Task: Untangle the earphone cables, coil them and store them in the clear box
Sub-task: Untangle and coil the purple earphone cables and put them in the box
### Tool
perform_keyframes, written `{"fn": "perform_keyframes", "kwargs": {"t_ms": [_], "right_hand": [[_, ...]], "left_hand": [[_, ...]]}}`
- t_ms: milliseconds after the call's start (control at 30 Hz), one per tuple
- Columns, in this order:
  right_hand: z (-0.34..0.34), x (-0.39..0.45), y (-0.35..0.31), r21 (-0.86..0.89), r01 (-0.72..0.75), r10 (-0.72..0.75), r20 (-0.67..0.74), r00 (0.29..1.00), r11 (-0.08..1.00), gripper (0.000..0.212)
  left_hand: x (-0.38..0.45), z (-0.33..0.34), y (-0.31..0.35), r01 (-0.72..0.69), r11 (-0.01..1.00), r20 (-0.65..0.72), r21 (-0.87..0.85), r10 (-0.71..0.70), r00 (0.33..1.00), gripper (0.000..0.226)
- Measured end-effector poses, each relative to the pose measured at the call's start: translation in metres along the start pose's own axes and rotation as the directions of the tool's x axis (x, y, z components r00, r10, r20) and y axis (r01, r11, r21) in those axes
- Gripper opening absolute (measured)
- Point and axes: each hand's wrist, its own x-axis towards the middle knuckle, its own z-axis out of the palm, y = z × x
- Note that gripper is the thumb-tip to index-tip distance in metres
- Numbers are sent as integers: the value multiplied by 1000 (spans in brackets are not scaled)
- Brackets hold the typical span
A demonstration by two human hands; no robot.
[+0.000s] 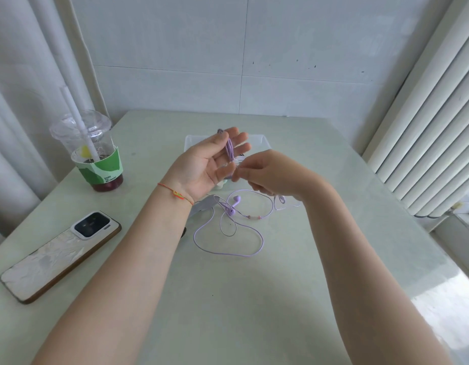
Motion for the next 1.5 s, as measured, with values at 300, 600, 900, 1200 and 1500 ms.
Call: {"fn": "perform_keyframes", "kwargs": {"t_ms": [300, 600, 900, 1200, 1500], "right_hand": [[-17, -8, 0, -44, 33, -40, -162, 986, 999, 17], [-19, -2, 7, 121, 136, -94, -303, 948, 983, 11], [-8, 4, 10, 180, 90, -51, -207, 977, 980, 20], [7, 4, -1, -6, 9, -9, -41, 999, 1000, 24], [-8, -6, -11, -98, 66, -80, -144, 986, 993, 33]], "left_hand": [[-2, -3, -8, 28, 718, -23, 696, -17, 1000, 21], [-5, 1, -3, 213, 868, 161, 449, -313, 936, 35], [-3, 0, 5, 129, 987, 135, -94, -116, 984, 35], [4, -3, 0, -80, 990, 22, -112, 83, 996, 24], [4, -9, -9, -51, 757, -139, 651, 184, 973, 19]]}}
